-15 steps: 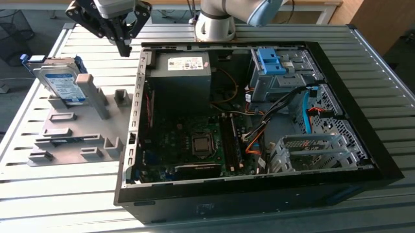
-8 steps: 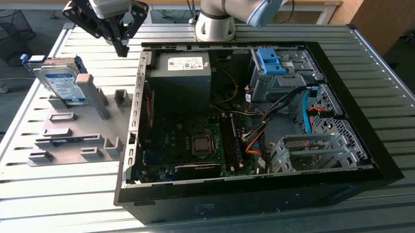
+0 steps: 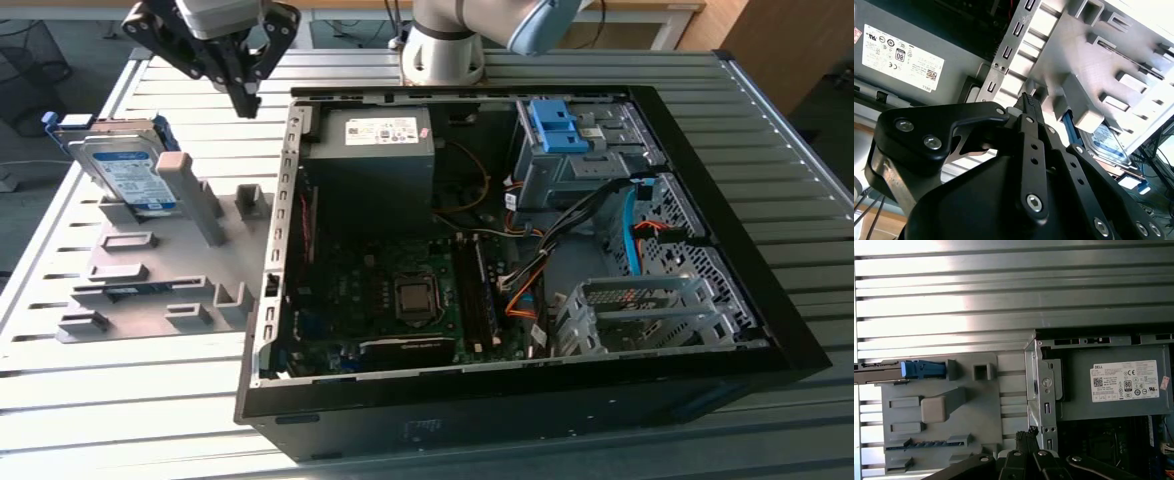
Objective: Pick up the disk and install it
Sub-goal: 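Reach for the disk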
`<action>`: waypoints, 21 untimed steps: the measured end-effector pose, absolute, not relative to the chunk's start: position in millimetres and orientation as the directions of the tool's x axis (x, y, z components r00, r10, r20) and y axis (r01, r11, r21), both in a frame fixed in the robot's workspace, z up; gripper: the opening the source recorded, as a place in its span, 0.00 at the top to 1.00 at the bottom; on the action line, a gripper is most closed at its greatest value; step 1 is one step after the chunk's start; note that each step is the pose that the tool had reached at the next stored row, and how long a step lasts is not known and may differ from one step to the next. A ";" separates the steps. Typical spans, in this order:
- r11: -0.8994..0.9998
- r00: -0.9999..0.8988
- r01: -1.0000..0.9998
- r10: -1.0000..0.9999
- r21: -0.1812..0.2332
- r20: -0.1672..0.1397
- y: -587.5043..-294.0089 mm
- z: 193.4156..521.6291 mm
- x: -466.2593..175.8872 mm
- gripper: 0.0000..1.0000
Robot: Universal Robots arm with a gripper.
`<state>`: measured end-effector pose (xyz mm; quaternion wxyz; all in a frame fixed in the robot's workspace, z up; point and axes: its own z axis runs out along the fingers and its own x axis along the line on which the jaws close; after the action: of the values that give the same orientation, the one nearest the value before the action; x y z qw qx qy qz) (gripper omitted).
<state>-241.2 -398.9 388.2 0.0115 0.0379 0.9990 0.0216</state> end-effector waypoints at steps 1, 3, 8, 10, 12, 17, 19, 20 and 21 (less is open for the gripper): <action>0.996 -0.997 0.075 0.076 0.044 -0.021 -398.9 388.2 -241.7 0.89; 0.996 -0.997 0.075 0.076 0.044 -0.021 -398.9 388.1 -242.6 0.89; 0.996 -0.997 0.075 0.076 0.044 -0.021 -398.9 387.4 -250.1 0.89; 0.996 -0.997 0.075 0.076 0.044 -0.021 -398.9 387.3 -251.8 0.89; 0.996 -0.997 0.075 0.076 0.044 -0.021 -398.9 387.2 -252.7 0.89; 0.996 -0.997 0.075 0.076 0.044 -0.020 -398.9 386.9 -254.9 0.89; 0.996 -0.997 0.075 0.076 0.044 -0.020 -398.9 386.8 -256.3 0.89; 0.996 -0.997 0.075 0.076 0.044 -0.020 -399.0 386.8 -256.8 0.89; 0.996 -0.997 0.075 0.076 0.044 -0.020 -398.9 386.7 -257.3 0.89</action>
<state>-257.3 -398.9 386.7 0.0108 0.0379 0.9990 0.0216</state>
